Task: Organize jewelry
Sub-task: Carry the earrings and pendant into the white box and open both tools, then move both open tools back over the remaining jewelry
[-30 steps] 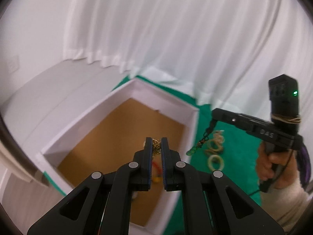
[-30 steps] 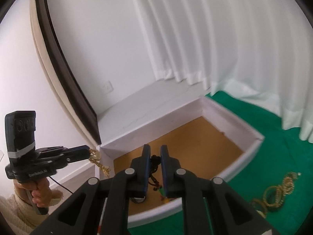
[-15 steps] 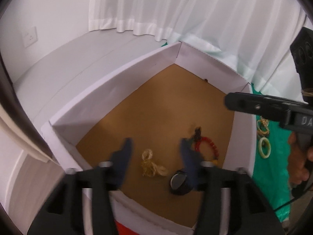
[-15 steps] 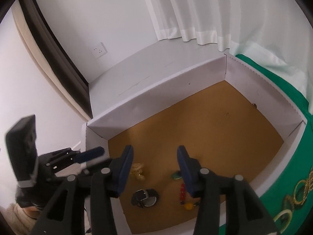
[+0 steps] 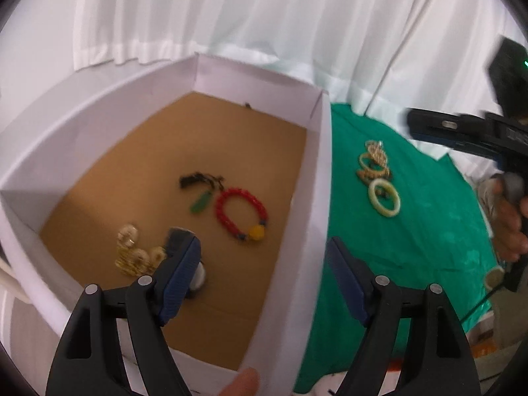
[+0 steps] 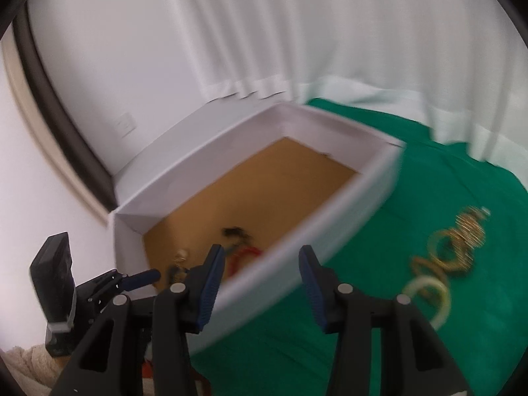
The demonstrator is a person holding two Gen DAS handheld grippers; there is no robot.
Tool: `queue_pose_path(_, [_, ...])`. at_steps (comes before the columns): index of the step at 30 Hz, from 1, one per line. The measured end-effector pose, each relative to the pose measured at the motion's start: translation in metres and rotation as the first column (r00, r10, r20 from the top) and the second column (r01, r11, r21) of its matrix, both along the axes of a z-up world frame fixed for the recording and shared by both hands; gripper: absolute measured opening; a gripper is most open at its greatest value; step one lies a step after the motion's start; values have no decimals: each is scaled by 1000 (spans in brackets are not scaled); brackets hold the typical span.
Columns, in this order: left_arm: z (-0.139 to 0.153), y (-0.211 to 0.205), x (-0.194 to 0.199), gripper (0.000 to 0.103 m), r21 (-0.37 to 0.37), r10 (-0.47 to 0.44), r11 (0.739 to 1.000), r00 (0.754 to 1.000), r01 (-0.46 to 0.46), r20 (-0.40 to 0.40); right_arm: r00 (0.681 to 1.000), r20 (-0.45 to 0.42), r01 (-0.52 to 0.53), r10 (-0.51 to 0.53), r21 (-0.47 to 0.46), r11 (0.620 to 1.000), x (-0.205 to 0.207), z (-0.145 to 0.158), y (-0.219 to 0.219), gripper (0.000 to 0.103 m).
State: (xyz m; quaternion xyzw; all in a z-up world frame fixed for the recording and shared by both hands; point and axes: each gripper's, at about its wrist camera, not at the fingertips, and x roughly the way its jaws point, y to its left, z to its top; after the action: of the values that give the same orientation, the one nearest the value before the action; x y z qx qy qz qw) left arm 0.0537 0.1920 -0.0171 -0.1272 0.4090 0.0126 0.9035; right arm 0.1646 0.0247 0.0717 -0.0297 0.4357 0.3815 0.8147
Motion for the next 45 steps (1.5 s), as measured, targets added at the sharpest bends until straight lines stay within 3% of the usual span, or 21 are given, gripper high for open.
queue_pose_path(3, [2, -6, 5, 81, 58, 8, 998, 1000, -7, -21, 997, 9, 78, -78, -3, 997, -7, -3, -47, 48])
queue_pose_path(6, [-6, -7, 9, 82, 19, 27, 1000, 995, -25, -100, 988, 13, 151, -151, -18, 988, -15, -9, -89, 48])
queue_pose_path(11, [-12, -13, 9, 82, 60, 49, 997, 988, -40, -145, 963, -9, 268, -268, -30, 963, -26, -26, -153, 48])
queue_pose_path(14, [-12, -23, 10, 80, 11, 45, 999, 987, -43, -153, 952, -23, 305, -306, -33, 952, -27, -33, -173, 48])
queue_pose_path(17, [-10, -46, 12, 80, 16, 2, 1000, 987, 1, -160, 943, -27, 330, -330, -22, 944, -27, -33, -184, 48])
queue_pose_path(20, [-6, -60, 12, 80, 64, 12, 998, 989, -3, -146, 940, -10, 341, -341, -17, 940, -25, -32, -189, 48])
queue_pose_path(23, [12, -65, 6, 81, 125, 79, 990, 994, -69, -76, 936, 14, 353, -353, -20, 935, -24, -31, -195, 48])
queue_pose_path(26, [38, -78, 4, 83, 171, 76, 982, 997, -76, 8, 929, 46, 368, -367, -38, 929, -26, -33, -206, 48])
queue_pose_path(29, [59, -98, 11, 89, 149, 9, 989, 998, -18, 61, 923, 47, 383, -381, -55, 922, -24, -41, -218, 48])
queue_pose_path(32, [64, -131, 30, 93, 96, -115, 989, 991, 109, 61, 914, 33, 406, -404, -60, 912, -22, -51, -230, 48])
queue_pose_path(39, [8, -217, 99, 93, 17, -328, 944, 944, 329, -38, 895, -18, 444, -445, -52, 895, -28, -71, -253, 48])
queue_pose_path(45, [-39, -263, 162, 83, 51, -391, 917, 916, 396, -89, 878, -70, 471, -474, -54, 880, -29, -90, -273, 48])
